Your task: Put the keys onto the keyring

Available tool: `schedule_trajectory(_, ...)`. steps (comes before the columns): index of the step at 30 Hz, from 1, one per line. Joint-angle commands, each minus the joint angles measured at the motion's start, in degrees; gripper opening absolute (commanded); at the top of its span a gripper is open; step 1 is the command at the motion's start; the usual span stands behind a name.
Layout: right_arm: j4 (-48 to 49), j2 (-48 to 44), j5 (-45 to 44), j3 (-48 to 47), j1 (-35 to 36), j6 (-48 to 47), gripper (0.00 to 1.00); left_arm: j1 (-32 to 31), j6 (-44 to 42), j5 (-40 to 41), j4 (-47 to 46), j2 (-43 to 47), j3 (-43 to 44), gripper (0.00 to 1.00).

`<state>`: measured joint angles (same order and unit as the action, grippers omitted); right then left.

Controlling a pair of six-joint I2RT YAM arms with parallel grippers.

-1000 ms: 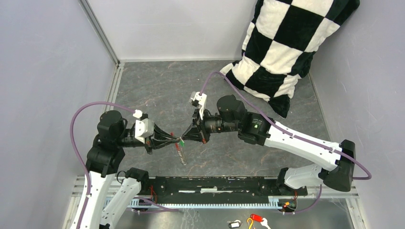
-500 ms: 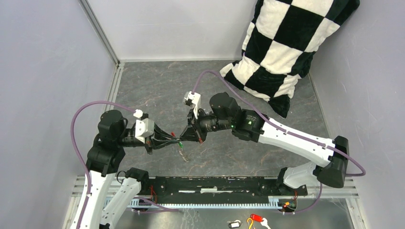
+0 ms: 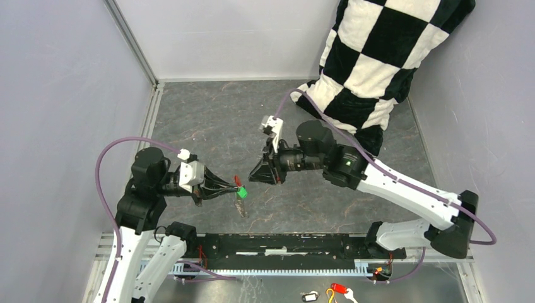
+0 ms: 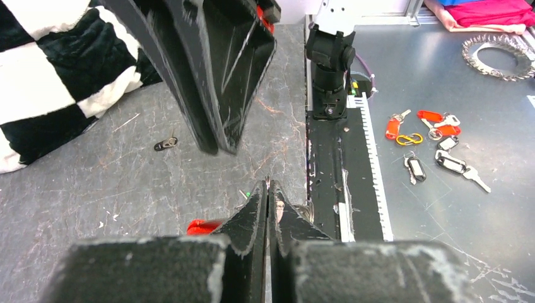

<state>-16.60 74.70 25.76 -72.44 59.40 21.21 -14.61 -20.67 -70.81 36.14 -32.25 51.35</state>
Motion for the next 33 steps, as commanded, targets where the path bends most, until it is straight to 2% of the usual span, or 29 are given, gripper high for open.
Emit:
schedule_trajectory(1,4.99,-5.95,-2.19,3.32,-0.72,-1.97,0.29,-0.15,-1.76,-1.87,-0.32,-0.61,0.89,0.02)
schedule_trajectory(4,7.81,-8.45,-2.64,6.78,-0.74,-4.10,0.45,-0.15,0.43,-2.47,-1.87,-0.91,0.99,0.02)
schedule_trajectory(9,16.99,-12.46,0.55,14.53,-0.44,-6.15,0.64,-0.15,12.13,-4.02,-12.60,-1.60,-0.47,0.02)
schedule_trajectory(12,18.79,-13.60,-0.91,16.60,0.19,-8.75,0.66,-0.15,22.01,-1.53,-20.96,-2.55,-1.52,0.02)
schedule_trajectory(16,19.96,-16.76,-8.33,21.25,1.69,-11.70,0.68,-0.15,34.60,10.52,-29.60,-4.45,-1.43,0.02)
schedule_trajectory(21,29.43,-22.59,-18.67,32.68,4.40,-15.38,0.73,-0.15,37.52,19.19,-33.35,-6.60,-0.10,0.02)
schedule_trajectory(25,41.69,-24.42,-18.58,42.65,4.57,-18.29,0.73,-0.15,39.30,19.69,-35.27,-7.44,0.42,0.02)
schedule_trajectory(29,52.75,-20.15,-17.18,47.87,4.51,-22.58,0.72,-0.15,40.23,19.79,-35.91,-8.04,1.47,0.02)
schedule_trajectory(33,62.92,-11.76,-15.44,48.73,4.50,-25.11,0.70,-0.15,40.26,19.39,-35.88,-8.43,2.37,0.02)
